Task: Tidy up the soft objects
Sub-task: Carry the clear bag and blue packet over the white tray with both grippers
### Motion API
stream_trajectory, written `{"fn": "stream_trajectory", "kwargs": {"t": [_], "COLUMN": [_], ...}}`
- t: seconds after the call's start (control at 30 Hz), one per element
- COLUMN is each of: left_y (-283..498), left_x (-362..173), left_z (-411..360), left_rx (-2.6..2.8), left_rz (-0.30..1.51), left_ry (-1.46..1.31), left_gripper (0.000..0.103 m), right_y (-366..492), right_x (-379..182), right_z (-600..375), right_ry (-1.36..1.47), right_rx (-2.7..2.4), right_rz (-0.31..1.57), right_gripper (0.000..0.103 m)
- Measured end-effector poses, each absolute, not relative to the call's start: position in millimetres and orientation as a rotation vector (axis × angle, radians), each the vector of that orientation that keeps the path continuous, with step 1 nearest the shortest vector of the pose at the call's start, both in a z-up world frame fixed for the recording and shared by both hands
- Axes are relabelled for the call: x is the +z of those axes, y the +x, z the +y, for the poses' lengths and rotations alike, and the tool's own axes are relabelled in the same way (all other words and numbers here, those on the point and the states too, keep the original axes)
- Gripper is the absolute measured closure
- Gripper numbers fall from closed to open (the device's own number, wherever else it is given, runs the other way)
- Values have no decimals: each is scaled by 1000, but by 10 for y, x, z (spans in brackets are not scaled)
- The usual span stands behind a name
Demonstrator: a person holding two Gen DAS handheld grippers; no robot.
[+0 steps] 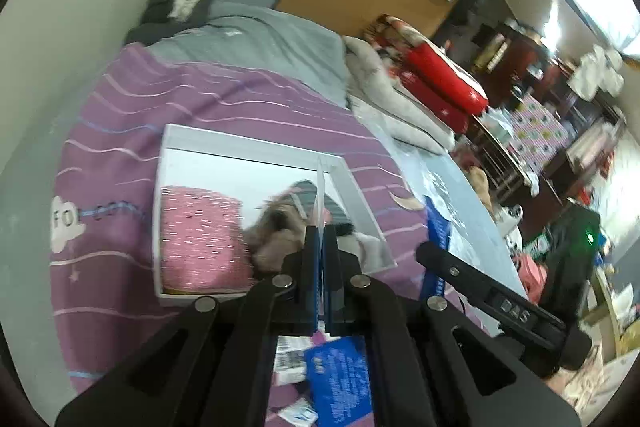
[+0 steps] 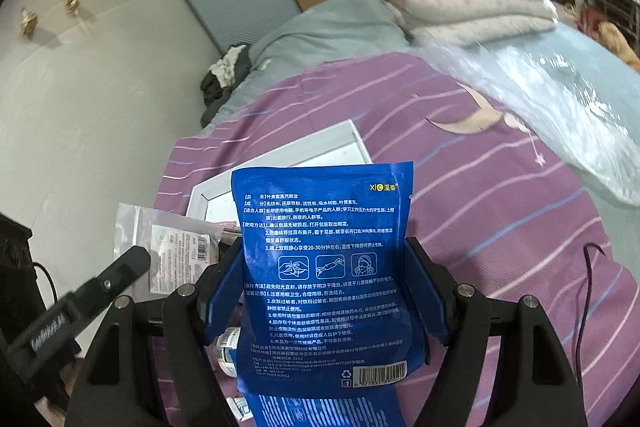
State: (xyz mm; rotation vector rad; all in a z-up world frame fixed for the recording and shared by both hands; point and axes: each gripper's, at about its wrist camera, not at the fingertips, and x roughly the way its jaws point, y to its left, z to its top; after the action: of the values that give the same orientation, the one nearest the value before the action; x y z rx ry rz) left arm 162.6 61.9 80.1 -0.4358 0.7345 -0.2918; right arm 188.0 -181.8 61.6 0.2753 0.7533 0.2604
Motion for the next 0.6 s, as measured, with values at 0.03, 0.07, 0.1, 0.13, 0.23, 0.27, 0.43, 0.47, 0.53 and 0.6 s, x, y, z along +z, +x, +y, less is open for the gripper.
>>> {"fn": "stream_trajectory", "kwargs": {"t": [0.03, 0.07, 0.1, 0.13, 0.23, 0.27, 0.43, 0.47, 0.53, 0.6], "left_y": [1636, 1645, 1654, 1662, 1673, 1673, 1728, 1758, 1812, 1867], "left_x": [780, 755, 738, 717, 659, 633, 447, 384, 305, 244], "left_z": [672, 741, 781, 834, 994, 1059, 1253, 1273, 1255, 1170], "left_rx": [-282, -268, -259, -244, -184, -150, -47, -71, -100, -115], "left_rz": [734, 732, 731, 728, 725, 726, 764, 775, 791, 820], "left_ry": [-450, -468, -477, -491, -520, -523, -523, -548, -574, -566], "left_gripper": [101, 101, 101, 101, 101, 101, 101, 101, 101, 101], "right_y": [1881, 1891, 1903, 1912, 1942, 1949, 1981, 1998, 2008, 2012], "right_x": [611, 600, 586, 568, 499, 478, 411, 399, 380, 357], "right_z": [-1787, -1742, -1713, -1685, -1600, -1595, -1553, -1551, -1538, -1518], "right_ry": [269, 262, 257, 250, 225, 221, 216, 218, 218, 209], "right_rx": [269, 276, 277, 277, 278, 279, 282, 284, 286, 283], "right_rz": [749, 751, 755, 759, 775, 780, 795, 798, 802, 808], "right_gripper": [27, 27, 27, 27, 27, 27, 27, 27, 27, 27]}}
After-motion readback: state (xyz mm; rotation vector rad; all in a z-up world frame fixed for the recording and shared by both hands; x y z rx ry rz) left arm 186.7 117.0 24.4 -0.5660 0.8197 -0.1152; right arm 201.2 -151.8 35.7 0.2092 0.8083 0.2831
